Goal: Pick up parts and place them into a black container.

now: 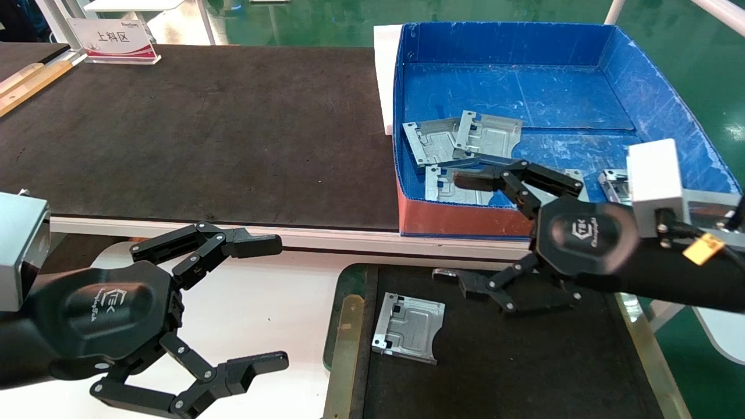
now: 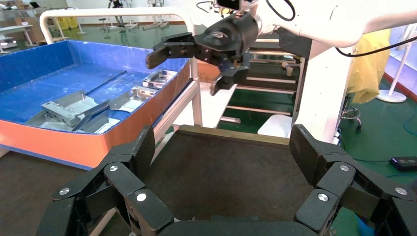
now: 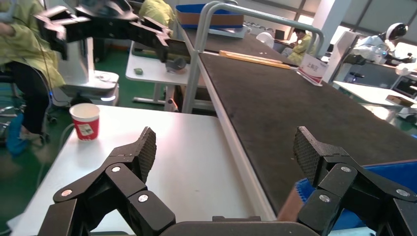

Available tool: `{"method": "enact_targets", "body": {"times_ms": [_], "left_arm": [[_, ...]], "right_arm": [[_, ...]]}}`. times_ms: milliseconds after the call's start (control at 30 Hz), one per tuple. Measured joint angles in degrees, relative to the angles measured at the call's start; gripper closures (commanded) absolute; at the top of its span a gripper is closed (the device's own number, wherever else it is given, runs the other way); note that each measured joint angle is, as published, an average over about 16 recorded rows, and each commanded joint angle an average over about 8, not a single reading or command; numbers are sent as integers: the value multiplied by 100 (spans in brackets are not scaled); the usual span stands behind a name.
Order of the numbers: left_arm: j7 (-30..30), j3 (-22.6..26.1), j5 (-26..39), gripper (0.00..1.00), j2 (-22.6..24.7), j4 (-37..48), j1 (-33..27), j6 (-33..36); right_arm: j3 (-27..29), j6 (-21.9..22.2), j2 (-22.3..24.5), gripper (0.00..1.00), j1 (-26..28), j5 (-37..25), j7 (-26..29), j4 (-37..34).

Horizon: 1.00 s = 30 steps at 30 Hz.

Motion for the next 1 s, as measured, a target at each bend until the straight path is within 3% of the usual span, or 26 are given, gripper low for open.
{"method": "enact_targets", "body": {"times_ms": [667, 1000], "left_arm": [[0, 0, 0, 0, 0, 0, 0, 0], [0, 0, -1, 0, -1, 1, 1, -1]], "right_arm": [[653, 174, 613, 0, -1031, 360, 1332, 1787], [836, 220, 783, 0, -1317, 466, 1668, 2279]]}}
